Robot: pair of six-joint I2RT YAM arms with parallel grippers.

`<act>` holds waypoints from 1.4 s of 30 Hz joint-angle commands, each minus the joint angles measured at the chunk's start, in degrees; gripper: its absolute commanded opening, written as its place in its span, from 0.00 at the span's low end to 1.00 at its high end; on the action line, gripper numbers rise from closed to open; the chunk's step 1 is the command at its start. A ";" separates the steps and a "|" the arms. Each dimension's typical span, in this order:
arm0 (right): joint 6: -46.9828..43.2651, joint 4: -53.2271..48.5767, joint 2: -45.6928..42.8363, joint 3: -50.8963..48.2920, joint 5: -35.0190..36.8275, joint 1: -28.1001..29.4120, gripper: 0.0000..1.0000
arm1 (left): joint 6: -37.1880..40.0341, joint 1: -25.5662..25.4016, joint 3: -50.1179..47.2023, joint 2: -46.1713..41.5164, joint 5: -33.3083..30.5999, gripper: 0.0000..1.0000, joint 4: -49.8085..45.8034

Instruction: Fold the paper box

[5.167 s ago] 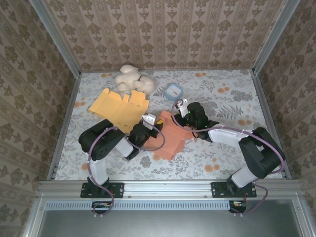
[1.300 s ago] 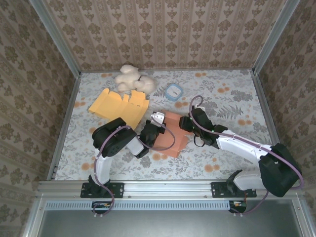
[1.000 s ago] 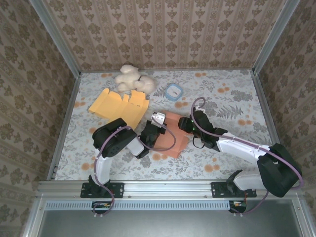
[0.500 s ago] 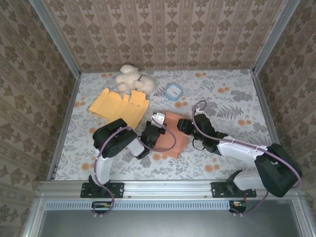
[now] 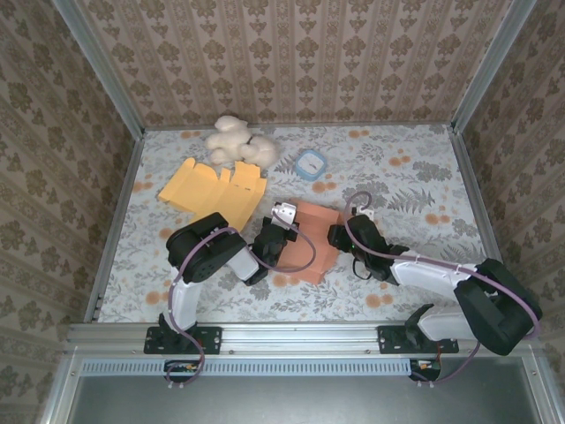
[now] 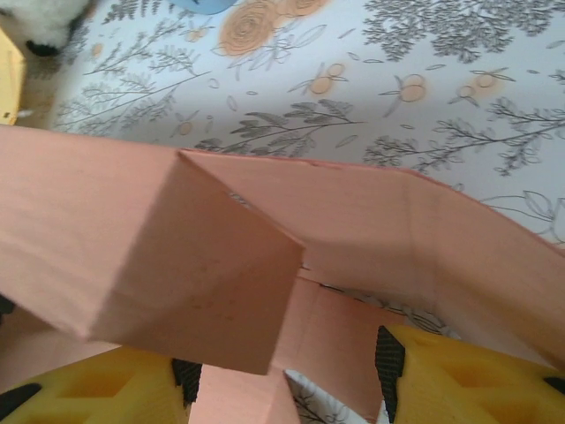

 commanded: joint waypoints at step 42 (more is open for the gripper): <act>-0.59 8.24 4.16 -2.27 -1.81 6.00 0.55 | 0.31 -1.25 -0.81 -0.14 0.84 0.00 -3.54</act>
